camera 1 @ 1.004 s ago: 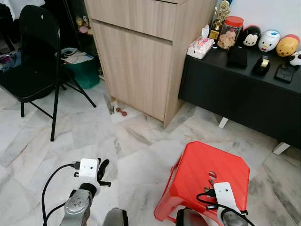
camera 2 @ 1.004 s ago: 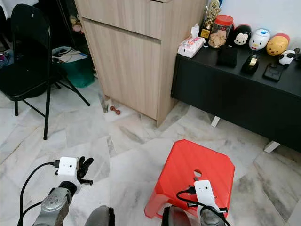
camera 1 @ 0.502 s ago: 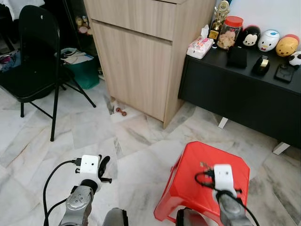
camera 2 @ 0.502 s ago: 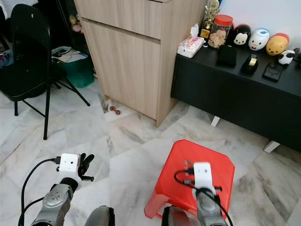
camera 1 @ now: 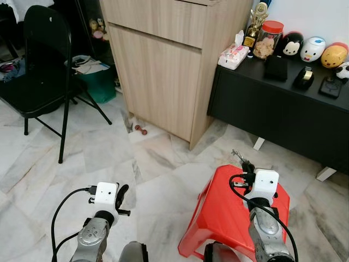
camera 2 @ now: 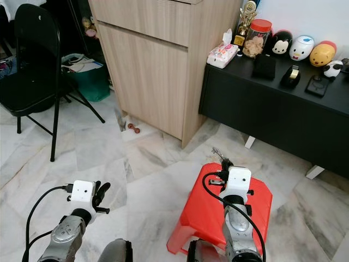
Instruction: Hang keys on a hook
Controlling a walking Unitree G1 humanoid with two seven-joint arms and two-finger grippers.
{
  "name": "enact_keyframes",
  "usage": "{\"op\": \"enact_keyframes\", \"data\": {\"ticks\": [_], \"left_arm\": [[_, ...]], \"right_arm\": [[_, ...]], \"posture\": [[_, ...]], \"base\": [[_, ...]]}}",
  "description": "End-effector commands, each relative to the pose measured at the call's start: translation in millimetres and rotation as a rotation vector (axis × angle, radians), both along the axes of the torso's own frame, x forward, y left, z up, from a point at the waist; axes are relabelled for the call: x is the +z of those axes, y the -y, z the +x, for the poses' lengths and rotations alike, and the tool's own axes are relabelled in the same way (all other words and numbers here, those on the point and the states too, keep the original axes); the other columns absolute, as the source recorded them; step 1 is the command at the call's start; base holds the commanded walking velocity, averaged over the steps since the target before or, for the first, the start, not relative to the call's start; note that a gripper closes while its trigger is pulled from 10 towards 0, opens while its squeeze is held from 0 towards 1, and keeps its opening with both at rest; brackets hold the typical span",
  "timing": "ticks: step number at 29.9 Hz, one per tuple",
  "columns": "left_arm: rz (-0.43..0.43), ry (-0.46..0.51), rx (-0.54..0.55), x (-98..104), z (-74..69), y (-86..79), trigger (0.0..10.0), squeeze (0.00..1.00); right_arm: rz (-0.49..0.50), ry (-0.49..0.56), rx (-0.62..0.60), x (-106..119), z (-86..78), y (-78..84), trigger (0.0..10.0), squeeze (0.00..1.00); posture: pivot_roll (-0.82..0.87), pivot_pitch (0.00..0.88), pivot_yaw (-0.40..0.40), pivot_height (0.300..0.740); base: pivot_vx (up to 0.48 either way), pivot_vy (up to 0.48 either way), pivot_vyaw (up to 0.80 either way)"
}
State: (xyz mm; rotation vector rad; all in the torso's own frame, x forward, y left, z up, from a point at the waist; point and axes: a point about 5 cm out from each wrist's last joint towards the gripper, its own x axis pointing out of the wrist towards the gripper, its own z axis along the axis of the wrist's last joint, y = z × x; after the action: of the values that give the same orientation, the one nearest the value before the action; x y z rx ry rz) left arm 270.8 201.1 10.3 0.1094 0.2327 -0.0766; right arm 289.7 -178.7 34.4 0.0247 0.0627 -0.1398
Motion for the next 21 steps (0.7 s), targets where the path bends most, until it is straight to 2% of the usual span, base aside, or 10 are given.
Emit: {"op": "enact_keyframes", "data": {"ticks": [1,4,6,10,19,20,21], "left_arm": [[0.016,-0.04,-0.007,-8,-6.2,-0.7,10.0,0.0],[0.006,-0.092,0.015,-19,-16.5,-4.0,10.0,0.0],[0.006,-0.092,0.015,-19,-16.5,-4.0,10.0,0.0],[-0.003,-0.122,0.028,-27,-26.0,-5.5,10.0,0.0],[-0.007,-0.129,0.033,-28,-27.3,-5.2,10.0,0.0],[-0.009,-0.129,0.033,-28,-27.3,-5.1,10.0,0.0],[-0.009,-0.134,0.031,-29,-27.3,-4.2,10.0,0.0]], "right_arm": [[0.011,0.033,-0.018,7,3.4,1.9,10.0,0.0],[0.009,0.06,-0.034,13,6.0,2.4,10.0,0.0],[0.009,0.06,-0.034,13,6.0,2.4,10.0,0.0],[0.008,0.06,-0.053,14,5.8,4.3,10.0,0.0],[0.021,0.063,-0.05,17,10.0,3.0,10.0,0.0],[0.039,0.049,-0.039,15,10.8,1.4,10.0,0.0],[-0.001,-0.113,-0.02,-2,10.5,-1.5,10.0,0.0]], "posture": [[0.18,0.025,-0.037,0.637],[0.18,0.016,-0.037,0.637],[0.18,0.016,-0.037,0.637],[0.18,0.016,-0.039,0.637],[0.18,0.038,-0.044,0.637],[0.18,0.04,-0.044,0.637],[0.17,0.044,-0.044,0.637]], "base": [[0.0,0.0,0.0],[0.0,0.0,0.0],[0.0,0.0,0.0],[-0.064,0.0,0.0],[-0.268,0.0,0.0],[-0.259,0.0,0.0],[-0.247,0.0,0.0]]}}
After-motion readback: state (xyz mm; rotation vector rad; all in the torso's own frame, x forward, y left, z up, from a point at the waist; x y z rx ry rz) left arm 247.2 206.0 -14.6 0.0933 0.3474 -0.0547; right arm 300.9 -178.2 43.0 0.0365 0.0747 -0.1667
